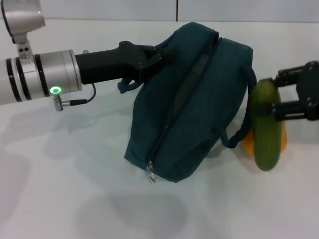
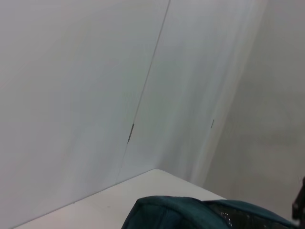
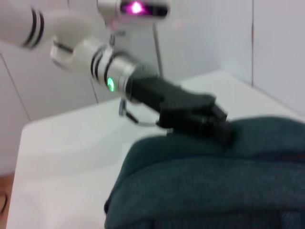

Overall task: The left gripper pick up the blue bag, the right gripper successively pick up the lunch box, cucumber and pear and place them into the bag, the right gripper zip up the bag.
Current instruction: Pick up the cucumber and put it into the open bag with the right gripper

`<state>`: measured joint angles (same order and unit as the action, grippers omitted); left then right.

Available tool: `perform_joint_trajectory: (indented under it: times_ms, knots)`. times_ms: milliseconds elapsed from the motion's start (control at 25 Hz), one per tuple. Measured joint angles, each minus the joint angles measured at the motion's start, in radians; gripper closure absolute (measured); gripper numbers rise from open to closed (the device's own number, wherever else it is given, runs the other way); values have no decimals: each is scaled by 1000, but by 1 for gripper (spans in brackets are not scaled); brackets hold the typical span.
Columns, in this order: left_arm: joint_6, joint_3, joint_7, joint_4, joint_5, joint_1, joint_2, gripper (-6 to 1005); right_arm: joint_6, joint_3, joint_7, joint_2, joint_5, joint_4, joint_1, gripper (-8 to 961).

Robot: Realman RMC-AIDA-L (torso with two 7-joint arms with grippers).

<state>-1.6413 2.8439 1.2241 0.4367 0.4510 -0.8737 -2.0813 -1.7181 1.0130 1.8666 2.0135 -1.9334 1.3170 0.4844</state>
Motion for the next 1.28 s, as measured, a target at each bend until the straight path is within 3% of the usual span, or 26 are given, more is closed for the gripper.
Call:
perform_joint_trajectory:
  times_ms: [200,520,680,920,1160,1280]
  knots:
    - [-5,0,-25,-1,9,6,-2,958,-4,-51,-32,-1,85,-30,-12,386]
    - [-8,0,-52,-1,22,12,0,958,-111,-215,-136,-5,351,-134,-17,386]
    - [-9,0,-56,-1,29,14,1,958,-130,-247,-192,-16,486,-222,-4,387]
    - [-10,1,-66,-2,30,3,0,958,-98,-242,-249,-6,578,-377,90,387]
    - [-11,2,-83,-23,28,-5,0,958,-42,-204,-311,-6,520,-532,208,387]
    - [-9,2,-89,-28,28,-6,1,958,-15,-170,-316,-5,492,-541,216,387]
